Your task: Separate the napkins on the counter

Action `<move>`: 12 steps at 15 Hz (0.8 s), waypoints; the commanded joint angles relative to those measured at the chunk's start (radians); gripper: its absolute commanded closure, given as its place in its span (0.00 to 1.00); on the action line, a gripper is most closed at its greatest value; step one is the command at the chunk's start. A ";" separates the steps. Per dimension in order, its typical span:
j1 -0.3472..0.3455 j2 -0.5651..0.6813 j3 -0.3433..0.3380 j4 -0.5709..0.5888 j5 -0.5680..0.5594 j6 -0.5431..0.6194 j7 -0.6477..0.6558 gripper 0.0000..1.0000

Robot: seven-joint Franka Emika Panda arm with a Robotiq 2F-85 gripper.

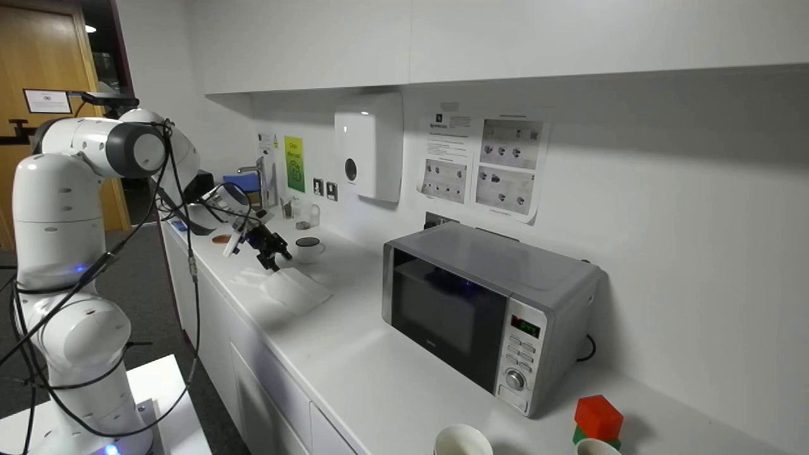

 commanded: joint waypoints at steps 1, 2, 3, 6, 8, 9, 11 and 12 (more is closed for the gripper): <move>-0.012 -0.040 -0.013 -0.030 0.017 0.030 -0.029 0.00; -0.014 -0.039 -0.018 -0.028 0.016 0.027 -0.028 0.00; -0.016 -0.039 -0.022 -0.028 0.013 0.024 -0.025 0.00; -0.027 -0.040 -0.043 -0.036 0.008 0.024 -0.026 0.00; -0.042 -0.045 -0.056 -0.046 0.019 0.037 -0.043 0.00; -0.051 -0.048 -0.063 -0.051 0.027 0.046 -0.056 0.00; -0.071 -0.058 -0.076 -0.062 0.051 0.070 -0.087 0.00; -0.083 -0.064 -0.083 -0.069 0.071 0.092 -0.108 0.00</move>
